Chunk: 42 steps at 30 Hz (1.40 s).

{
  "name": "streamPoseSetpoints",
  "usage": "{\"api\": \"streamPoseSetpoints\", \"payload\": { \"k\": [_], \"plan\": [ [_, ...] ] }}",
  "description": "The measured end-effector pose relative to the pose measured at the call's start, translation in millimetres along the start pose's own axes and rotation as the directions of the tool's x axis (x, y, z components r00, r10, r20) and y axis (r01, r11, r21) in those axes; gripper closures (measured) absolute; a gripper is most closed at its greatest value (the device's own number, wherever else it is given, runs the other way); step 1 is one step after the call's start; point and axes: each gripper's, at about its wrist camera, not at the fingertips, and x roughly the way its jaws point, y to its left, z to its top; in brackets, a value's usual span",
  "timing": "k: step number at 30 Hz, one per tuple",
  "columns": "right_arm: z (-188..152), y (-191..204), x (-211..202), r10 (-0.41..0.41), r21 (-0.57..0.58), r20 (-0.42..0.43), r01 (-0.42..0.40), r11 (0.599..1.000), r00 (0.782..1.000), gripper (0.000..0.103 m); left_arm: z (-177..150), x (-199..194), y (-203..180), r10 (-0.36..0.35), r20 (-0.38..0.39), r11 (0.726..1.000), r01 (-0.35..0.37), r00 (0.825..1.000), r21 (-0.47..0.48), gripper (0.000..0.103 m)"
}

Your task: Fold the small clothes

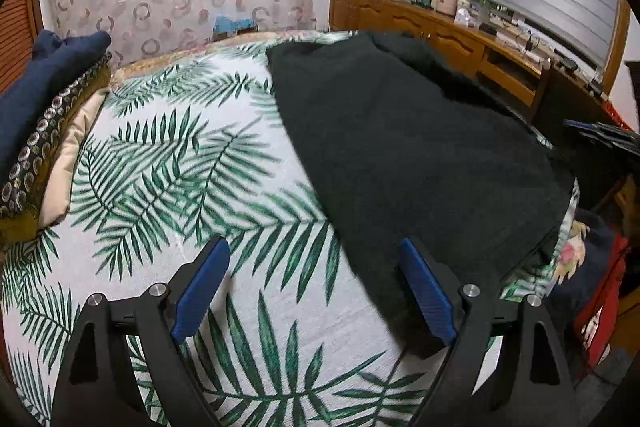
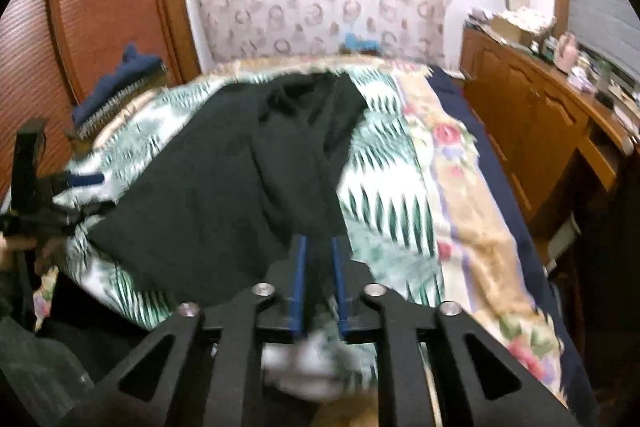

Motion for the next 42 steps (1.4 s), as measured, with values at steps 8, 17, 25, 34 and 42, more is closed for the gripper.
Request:
{"api": "streamPoseSetpoints", "payload": {
  "k": [8,17,25,34,42],
  "plan": [
    [56.6,7.8,53.2,0.046,-0.073,0.042,-0.043,0.996,0.998,0.068,15.3,-10.2,1.8,0.001,0.076,0.999,0.002,0.997,-0.036,0.015],
    [120.8,-11.6,145.2,0.088,0.034,-0.081,-0.085,0.996,0.993,0.068,19.6,-6.5,9.0,0.004,0.085,0.999,0.000,0.996,-0.050,0.015],
    [125.5,-12.4,166.2,0.131,0.030,-0.160,-0.128,0.991,0.978,0.102,12.5,-4.8,11.4,-0.005,0.072,0.998,0.009,0.997,-0.060,0.015],
    [135.4,-62.4,127.9,-0.155,0.143,-0.038,0.159,0.977,0.987,0.103,10.9,-1.9,10.2,-0.010,0.063,0.998,0.014,0.998,-0.061,0.015],
    [142.3,-53.4,130.8,-0.195,0.121,-0.008,0.195,0.973,0.981,0.103,10.0,-1.4,11.1,-0.010,0.057,0.998,0.013,0.998,-0.058,0.015]
  ]
}}
